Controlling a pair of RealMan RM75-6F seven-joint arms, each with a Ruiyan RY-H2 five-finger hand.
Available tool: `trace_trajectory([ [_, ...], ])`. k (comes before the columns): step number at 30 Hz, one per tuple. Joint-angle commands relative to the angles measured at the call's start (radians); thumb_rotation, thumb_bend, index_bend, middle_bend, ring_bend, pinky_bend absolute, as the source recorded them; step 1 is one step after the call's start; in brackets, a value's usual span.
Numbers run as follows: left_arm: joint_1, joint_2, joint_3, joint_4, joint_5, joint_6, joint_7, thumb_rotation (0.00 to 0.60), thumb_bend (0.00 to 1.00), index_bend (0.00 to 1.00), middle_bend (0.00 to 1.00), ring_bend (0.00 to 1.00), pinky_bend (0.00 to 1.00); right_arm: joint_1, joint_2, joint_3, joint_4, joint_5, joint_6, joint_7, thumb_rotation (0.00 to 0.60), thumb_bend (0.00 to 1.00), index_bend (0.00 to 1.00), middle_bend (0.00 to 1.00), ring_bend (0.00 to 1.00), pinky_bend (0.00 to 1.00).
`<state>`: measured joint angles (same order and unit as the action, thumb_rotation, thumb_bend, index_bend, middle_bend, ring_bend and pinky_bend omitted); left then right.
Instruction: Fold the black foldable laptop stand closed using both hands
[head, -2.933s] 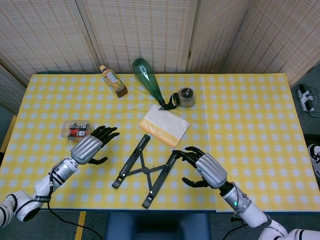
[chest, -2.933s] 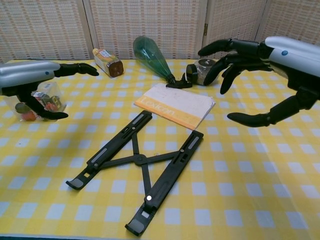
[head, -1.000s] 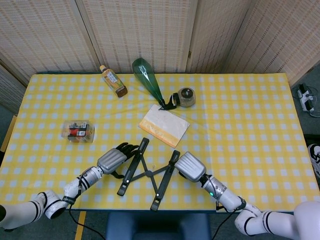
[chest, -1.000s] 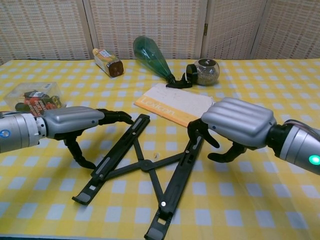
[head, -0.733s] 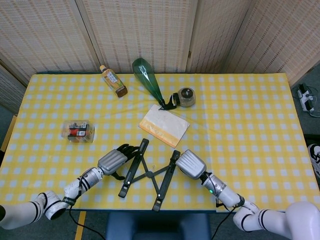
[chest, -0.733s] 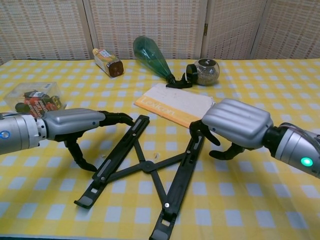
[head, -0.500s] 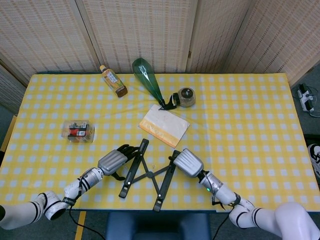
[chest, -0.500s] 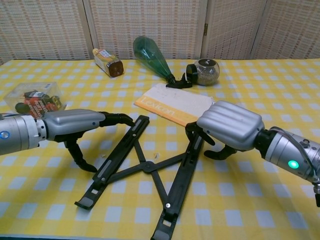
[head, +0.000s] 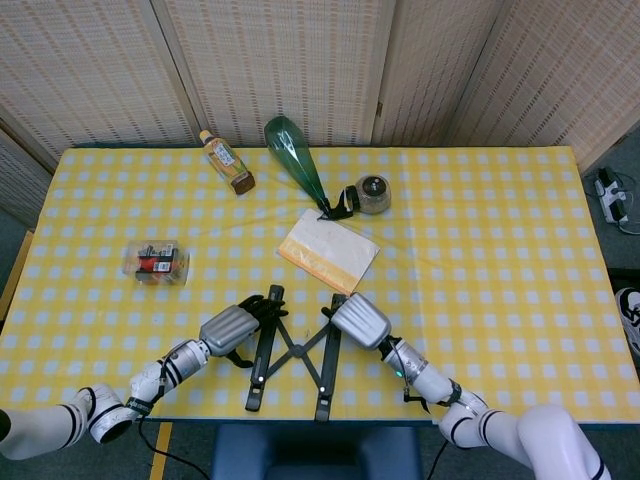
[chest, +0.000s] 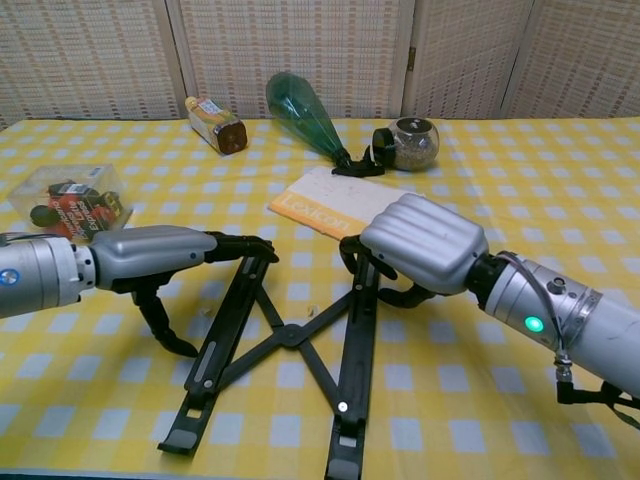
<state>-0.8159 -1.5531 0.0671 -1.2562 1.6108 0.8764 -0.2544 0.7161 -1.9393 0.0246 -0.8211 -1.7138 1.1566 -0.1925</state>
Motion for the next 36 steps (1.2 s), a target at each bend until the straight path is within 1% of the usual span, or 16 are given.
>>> trace_trajectory([
  [1, 0.001, 0.001, -0.010, 0.009, 0.000, 0.018, 0.000, 0.600, 0.18, 0.00, 0.00, 0.00, 0.00, 0.003, 0.006, -0.005, -0.005, -0.007, 0.016, 0.012, 0.600, 0.34, 0.47, 0.69, 0.79, 0.80],
  [3, 0.007, 0.001, -0.023, 0.027, 0.000, 0.046, 0.010, 0.600, 0.18, 0.00, 0.00, 0.00, 0.00, 0.000, 0.024, -0.012, -0.026, -0.014, 0.029, 0.020, 0.600, 0.33, 0.47, 0.69, 0.79, 0.80],
  [7, 0.018, -0.012, -0.047, 0.093, 0.013, 0.117, 0.050, 0.600, 0.18, 0.00, 0.00, 0.00, 0.00, -0.010, 0.091, -0.034, -0.115, -0.038, 0.068, 0.009, 0.600, 0.33, 0.47, 0.69, 0.79, 0.80],
  [11, 0.014, -0.051, -0.049, 0.192, 0.048, 0.163, 0.100, 0.600, 0.18, 0.01, 0.06, 0.03, 0.00, -0.018, 0.146, -0.055, -0.216, -0.067, 0.093, -0.028, 0.600, 0.34, 0.47, 0.69, 0.79, 0.80],
  [13, 0.011, -0.078, -0.047, 0.245, 0.064, 0.180, 0.114, 0.600, 0.18, 0.07, 0.11, 0.08, 0.02, -0.021, 0.165, -0.066, -0.263, -0.081, 0.100, -0.052, 0.600, 0.33, 0.47, 0.70, 0.80, 0.80],
  [15, 0.009, -0.101, -0.044, 0.287, 0.077, 0.197, 0.119, 0.600, 0.17, 0.13, 0.15, 0.11, 0.06, -0.027, 0.178, -0.073, -0.302, -0.087, 0.101, -0.081, 0.600, 0.33, 0.48, 0.71, 0.80, 0.80],
  [16, 0.008, -0.110, -0.043, 0.303, 0.081, 0.203, 0.119, 0.600, 0.17, 0.17, 0.18, 0.14, 0.10, -0.029, 0.182, -0.076, -0.316, -0.090, 0.100, -0.090, 0.600, 0.33, 0.49, 0.71, 0.80, 0.80],
  [18, 0.004, -0.125, -0.038, 0.333, 0.087, 0.204, 0.122, 0.600, 0.15, 0.20, 0.22, 0.17, 0.14, -0.031, 0.191, -0.083, -0.339, -0.096, 0.093, -0.113, 0.600, 0.33, 0.49, 0.71, 0.80, 0.80],
  [20, 0.000, -0.135, -0.036, 0.350, 0.089, 0.201, 0.123, 0.600, 0.14, 0.21, 0.24, 0.18, 0.15, -0.032, 0.195, -0.088, -0.349, -0.097, 0.084, -0.127, 0.600, 0.33, 0.49, 0.71, 0.80, 0.80],
  [22, -0.002, -0.144, -0.034, 0.362, 0.088, 0.196, 0.118, 0.600, 0.13, 0.19, 0.24, 0.17, 0.14, -0.034, 0.197, -0.092, -0.357, -0.096, 0.073, -0.135, 0.600, 0.33, 0.49, 0.71, 0.80, 0.80],
  [27, -0.008, -0.174, -0.033, 0.398, 0.084, 0.194, 0.106, 0.600, 0.12, 0.15, 0.19, 0.13, 0.08, -0.039, 0.190, -0.105, -0.350, -0.099, 0.053, -0.146, 0.600, 0.33, 0.49, 0.71, 0.80, 0.80],
  [36, -0.020, -0.219, -0.030, 0.462, 0.081, 0.189, 0.078, 0.600, 0.11, 0.11, 0.18, 0.13, 0.07, -0.043, 0.162, -0.122, -0.317, -0.106, 0.023, -0.147, 0.600, 0.33, 0.49, 0.71, 0.80, 0.80],
])
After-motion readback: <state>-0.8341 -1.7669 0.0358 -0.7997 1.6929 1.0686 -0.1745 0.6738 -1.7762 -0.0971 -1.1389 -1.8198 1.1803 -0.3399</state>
